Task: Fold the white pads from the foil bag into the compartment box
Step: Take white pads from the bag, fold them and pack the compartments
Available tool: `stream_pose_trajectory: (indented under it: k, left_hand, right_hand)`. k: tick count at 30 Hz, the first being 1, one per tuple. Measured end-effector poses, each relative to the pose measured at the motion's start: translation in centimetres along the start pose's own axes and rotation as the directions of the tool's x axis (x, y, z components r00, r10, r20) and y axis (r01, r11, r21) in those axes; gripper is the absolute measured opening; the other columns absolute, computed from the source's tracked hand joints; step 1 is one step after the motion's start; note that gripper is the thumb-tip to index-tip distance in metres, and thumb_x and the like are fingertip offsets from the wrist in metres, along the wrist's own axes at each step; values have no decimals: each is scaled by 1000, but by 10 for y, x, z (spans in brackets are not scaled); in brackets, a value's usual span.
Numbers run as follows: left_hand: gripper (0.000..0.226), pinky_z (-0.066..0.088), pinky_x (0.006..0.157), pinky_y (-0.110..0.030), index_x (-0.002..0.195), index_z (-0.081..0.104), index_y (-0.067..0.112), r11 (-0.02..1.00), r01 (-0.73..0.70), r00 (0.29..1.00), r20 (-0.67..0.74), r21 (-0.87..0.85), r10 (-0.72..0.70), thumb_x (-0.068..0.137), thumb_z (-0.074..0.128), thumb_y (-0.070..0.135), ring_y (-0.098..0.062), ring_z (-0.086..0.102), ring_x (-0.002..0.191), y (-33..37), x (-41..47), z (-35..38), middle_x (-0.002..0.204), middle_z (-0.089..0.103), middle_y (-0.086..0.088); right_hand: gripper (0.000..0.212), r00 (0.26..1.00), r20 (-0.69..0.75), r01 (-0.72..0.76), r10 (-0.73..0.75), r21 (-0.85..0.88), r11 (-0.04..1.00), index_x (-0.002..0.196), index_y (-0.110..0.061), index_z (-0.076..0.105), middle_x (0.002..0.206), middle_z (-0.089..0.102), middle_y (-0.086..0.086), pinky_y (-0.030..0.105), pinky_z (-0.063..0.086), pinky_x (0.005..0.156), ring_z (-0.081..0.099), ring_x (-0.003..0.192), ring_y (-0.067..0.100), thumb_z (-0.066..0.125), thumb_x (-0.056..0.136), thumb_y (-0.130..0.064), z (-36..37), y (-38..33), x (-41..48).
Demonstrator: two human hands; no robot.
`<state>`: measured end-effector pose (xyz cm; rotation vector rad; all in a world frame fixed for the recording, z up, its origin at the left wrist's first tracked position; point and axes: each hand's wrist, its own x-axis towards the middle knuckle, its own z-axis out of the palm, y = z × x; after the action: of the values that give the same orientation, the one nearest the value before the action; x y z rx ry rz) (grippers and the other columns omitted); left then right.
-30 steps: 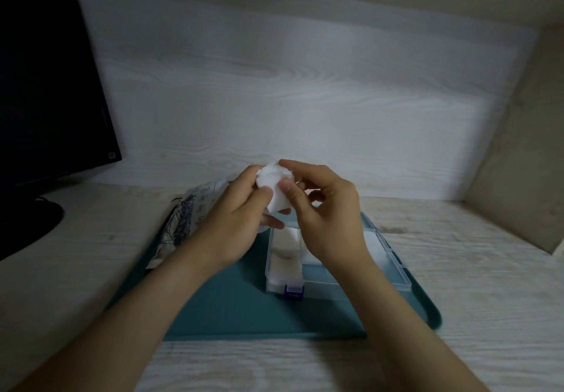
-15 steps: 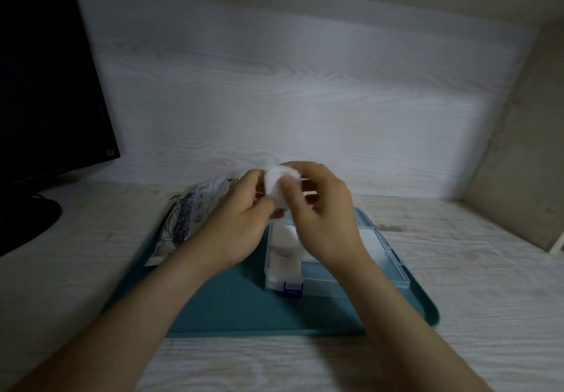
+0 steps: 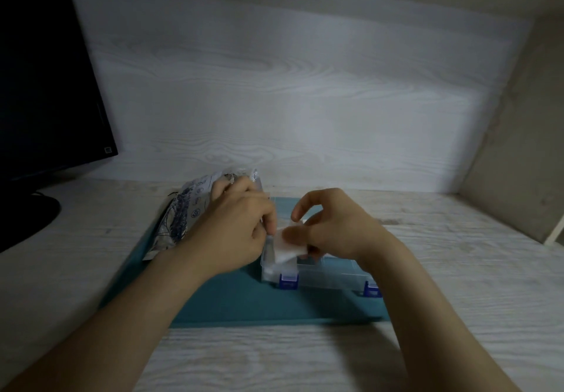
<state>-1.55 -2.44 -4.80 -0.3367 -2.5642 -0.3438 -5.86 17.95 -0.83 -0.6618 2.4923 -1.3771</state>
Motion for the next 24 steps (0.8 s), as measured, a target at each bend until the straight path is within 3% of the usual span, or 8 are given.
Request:
stream_pose_trajectory:
  k: [3, 10, 14, 18, 24]
  left_hand:
    - [27, 25, 110, -35, 86, 57, 40, 999, 25, 999, 48, -40, -24, 77, 58, 15, -11, 43, 118, -1, -1, 0, 102, 51, 20]
    - [31, 18, 108, -29, 85, 58, 36, 999, -14, 1000, 20, -49, 15, 78, 61, 7, -4, 37, 114, 1, -4, -1, 103, 44, 23]
    - [30, 14, 108, -26, 81, 64, 34, 999, -31, 999, 10, -42, 32, 78, 63, 4, 4, 35, 118, 3, -4, -1, 101, 48, 20]
    - [29, 14, 109, -29, 76, 69, 33, 998, -61, 998, 24, -3, 61, 74, 64, 5, -2, 45, 112, 1, -3, 0, 90, 60, 21]
    - [29, 15, 104, -32, 72, 75, 32, 992, -122, 991, 65, 30, 120, 75, 53, 14, -3, 41, 115, -3, -1, 1, 102, 62, 22]
  right_hand:
    - [30, 1000, -4, -4, 4, -23, 1000, 105, -9, 61, 81, 75, 21, 30, 58, 54, 69, 53, 22, 85, 88, -16, 8, 2, 2]
    - [38, 999, -45, -33, 27, -142, 989, 109, -19, 59, 88, 74, 13, 30, 59, 55, 70, 57, 16, 87, 84, -26, 19, 9, 8]
    - [33, 1000, -4, -2, 1, -278, 961, 110, -23, 61, 102, 68, 4, 29, 57, 70, 68, 80, 15, 83, 88, -35, 20, 7, 8]
    - [30, 999, 30, 54, -45, -426, 903, 114, -26, 57, 107, 59, -5, 24, 46, 67, 61, 92, 13, 75, 92, -37, 25, 6, 6]
    - [28, 978, -112, 64, -174, -635, 770, 73, -30, 67, 75, 62, -9, 30, 53, 66, 64, 77, 17, 87, 75, -49, 30, 6, 6]
